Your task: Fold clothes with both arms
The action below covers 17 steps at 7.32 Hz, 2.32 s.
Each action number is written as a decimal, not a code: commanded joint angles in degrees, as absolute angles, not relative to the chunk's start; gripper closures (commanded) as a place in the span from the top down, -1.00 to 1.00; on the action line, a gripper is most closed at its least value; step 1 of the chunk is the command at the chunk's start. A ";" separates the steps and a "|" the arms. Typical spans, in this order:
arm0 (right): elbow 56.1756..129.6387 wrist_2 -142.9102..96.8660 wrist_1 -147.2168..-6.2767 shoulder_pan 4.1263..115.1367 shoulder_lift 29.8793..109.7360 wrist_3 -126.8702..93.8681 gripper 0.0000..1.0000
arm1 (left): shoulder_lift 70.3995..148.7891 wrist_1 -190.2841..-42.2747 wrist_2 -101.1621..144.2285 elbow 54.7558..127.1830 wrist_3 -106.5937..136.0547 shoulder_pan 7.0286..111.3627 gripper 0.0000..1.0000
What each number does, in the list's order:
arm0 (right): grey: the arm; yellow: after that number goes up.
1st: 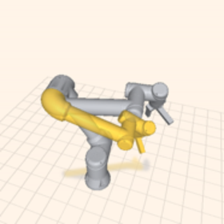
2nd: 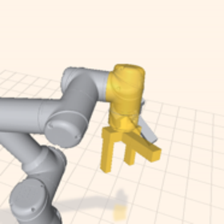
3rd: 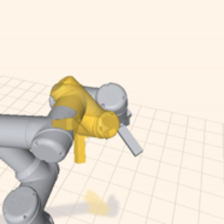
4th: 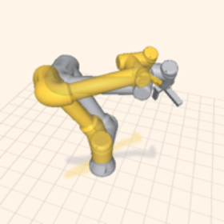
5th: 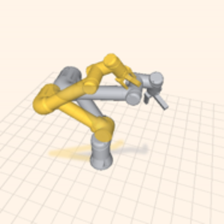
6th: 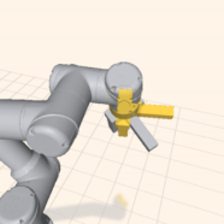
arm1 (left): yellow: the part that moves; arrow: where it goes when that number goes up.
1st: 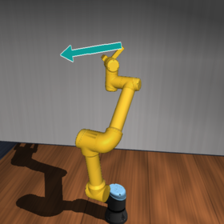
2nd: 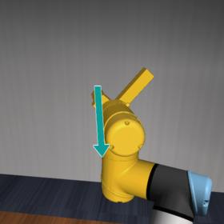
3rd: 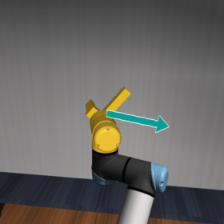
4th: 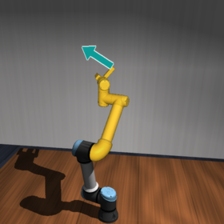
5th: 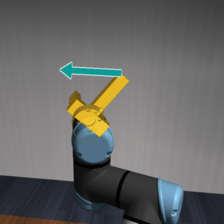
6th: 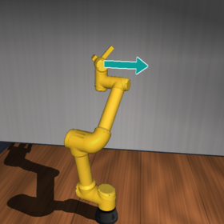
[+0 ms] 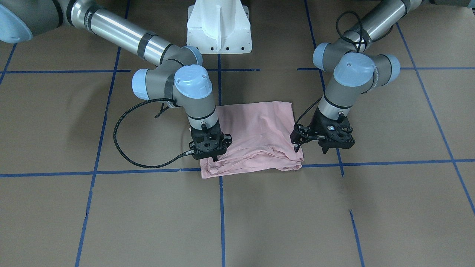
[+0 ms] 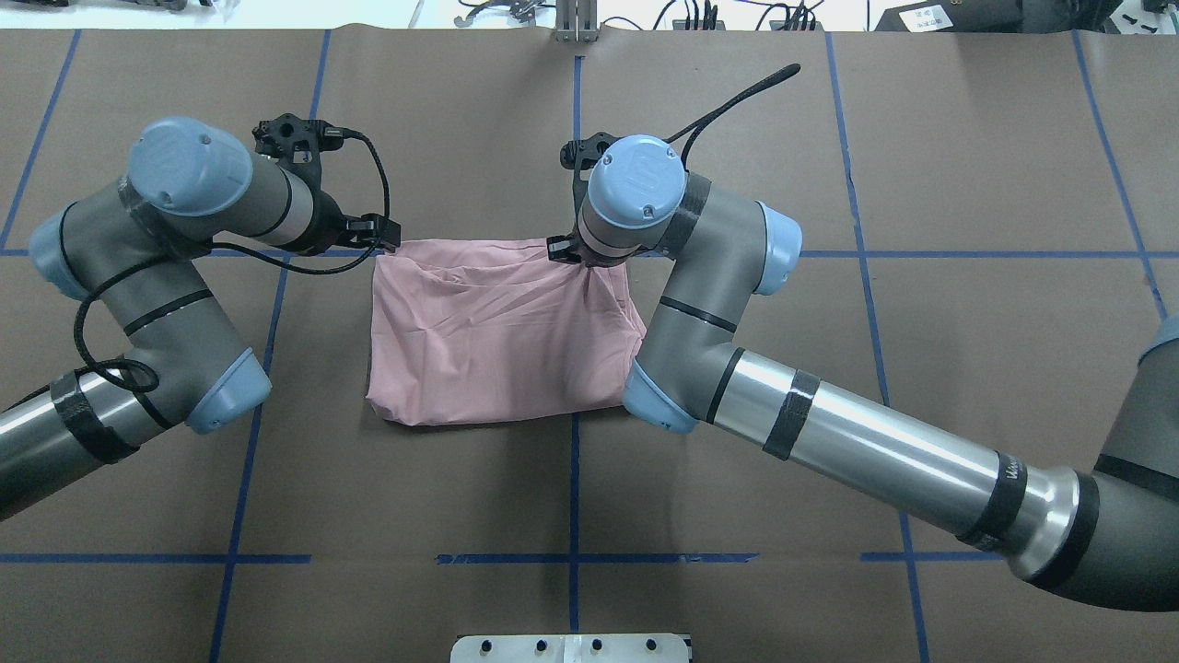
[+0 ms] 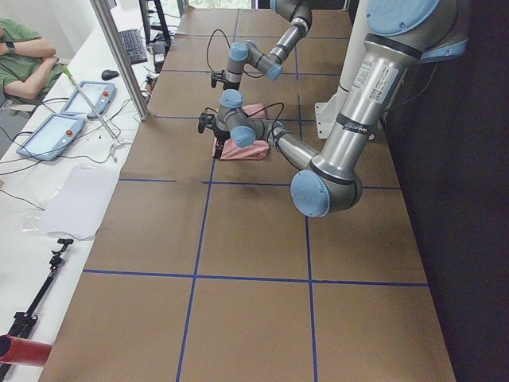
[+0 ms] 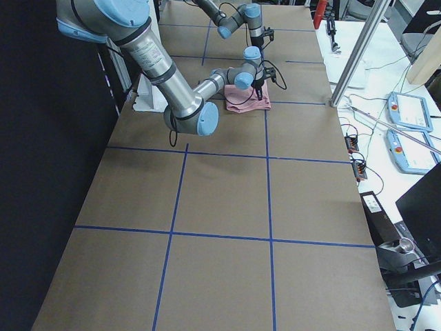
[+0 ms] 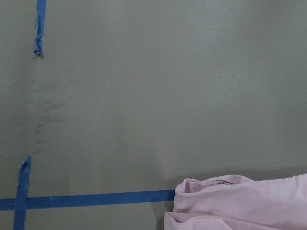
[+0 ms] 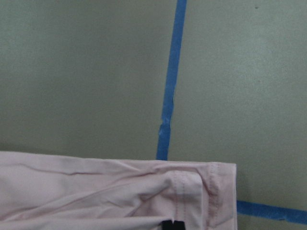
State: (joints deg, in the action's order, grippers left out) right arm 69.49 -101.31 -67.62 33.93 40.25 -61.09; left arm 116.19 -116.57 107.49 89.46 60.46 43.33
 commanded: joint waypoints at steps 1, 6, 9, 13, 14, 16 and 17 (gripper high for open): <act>69.52 -101.16 -67.68 34.54 41.48 -60.91 -1.00 | 116.19 -116.54 107.49 90.00 60.56 43.33 1.00; 69.78 -102.82 -69.94 37.68 41.22 -60.04 1.00 | 116.02 -116.19 107.75 91.66 60.30 43.33 1.00; 86.76 -113.17 -88.10 48.03 50.22 -44.19 1.00 | 108.15 -106.75 112.06 105.75 50.96 46.39 1.00; 101.52 -126.70 -95.97 72.35 76.32 -5.12 1.00 | 94.69 -99.41 117.41 112.16 10.50 69.09 1.00; 100.82 -128.22 -96.41 78.25 80.99 0.12 1.00 | 92.48 -99.49 121.16 108.93 -0.77 77.52 1.00; 100.81 -129.55 -95.36 82.69 91.54 -0.35 1.00 | 88.11 -101.15 128.03 105.12 -7.47 84.63 1.00; 100.81 -129.64 -95.36 84.62 93.23 -0.18 1.00 | 87.63 -101.16 127.53 102.33 -6.25 84.64 1.00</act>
